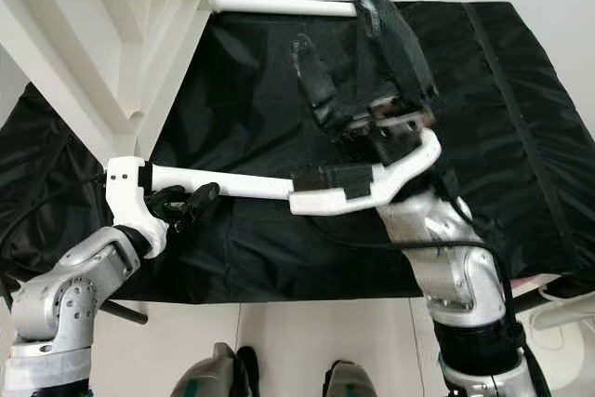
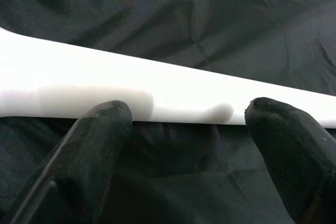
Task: Building children table
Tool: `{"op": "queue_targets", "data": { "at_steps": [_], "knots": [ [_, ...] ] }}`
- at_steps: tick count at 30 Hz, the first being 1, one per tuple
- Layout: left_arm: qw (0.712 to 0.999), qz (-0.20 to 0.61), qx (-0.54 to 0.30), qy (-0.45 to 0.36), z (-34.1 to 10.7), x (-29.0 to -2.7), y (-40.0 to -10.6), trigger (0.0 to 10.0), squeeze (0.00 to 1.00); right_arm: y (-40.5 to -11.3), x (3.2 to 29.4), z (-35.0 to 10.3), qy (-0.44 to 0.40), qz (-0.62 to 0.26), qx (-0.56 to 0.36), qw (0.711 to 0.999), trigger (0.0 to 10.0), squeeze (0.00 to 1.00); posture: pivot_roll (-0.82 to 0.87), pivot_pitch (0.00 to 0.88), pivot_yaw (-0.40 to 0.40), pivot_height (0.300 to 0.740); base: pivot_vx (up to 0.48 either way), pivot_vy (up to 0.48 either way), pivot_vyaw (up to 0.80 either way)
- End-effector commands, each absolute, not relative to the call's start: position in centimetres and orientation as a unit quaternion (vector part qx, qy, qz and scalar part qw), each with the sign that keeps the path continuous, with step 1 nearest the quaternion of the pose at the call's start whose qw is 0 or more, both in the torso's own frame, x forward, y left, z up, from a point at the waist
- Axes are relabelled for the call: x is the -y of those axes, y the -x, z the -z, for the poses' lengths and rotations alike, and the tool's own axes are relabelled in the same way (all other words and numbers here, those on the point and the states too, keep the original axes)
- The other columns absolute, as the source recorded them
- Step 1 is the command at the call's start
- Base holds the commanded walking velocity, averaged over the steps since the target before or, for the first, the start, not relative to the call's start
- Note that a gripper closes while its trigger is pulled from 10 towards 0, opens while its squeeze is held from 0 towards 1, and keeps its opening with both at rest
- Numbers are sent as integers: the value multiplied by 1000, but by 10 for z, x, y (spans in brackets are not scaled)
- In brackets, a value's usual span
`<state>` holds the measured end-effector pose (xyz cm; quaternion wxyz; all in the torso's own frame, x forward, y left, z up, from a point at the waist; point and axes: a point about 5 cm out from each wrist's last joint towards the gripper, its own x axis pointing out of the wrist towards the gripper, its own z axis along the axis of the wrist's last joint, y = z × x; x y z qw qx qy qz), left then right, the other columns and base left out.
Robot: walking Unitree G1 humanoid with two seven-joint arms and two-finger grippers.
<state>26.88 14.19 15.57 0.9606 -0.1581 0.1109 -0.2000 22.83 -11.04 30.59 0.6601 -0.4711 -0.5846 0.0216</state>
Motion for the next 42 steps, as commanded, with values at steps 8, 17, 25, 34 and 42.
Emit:
{"op": "queue_targets", "data": {
  "at_steps": [8,17,25,34,42],
  "knots": [
    [958,224,-100,148,-159,-133,-266,10000,0,-246,94,-326,479,-36,579,659,10000,0,-13,137,88,740,0,0,0],
    [958,225,-96,147,-160,-128,-265,10000,0,-252,77,-334,479,-39,596,644,10000,0,-3,127,72,740,0,0,0],
    [959,223,-94,148,-159,-128,-264,10000,0,-245,83,-310,473,-40,610,634,10000,0,0,127,68,740,0,0,0],
    [959,222,-97,145,-158,-129,-264,10000,0,-241,92,-313,450,12,620,642,10000,0,-6,131,79,740,0,0,0],
    [959,224,-99,144,-156,-128,-265,10000,0,-246,98,-329,442,101,625,635,10000,0,-8,134,83,740,0,0,0]
  ]
}}
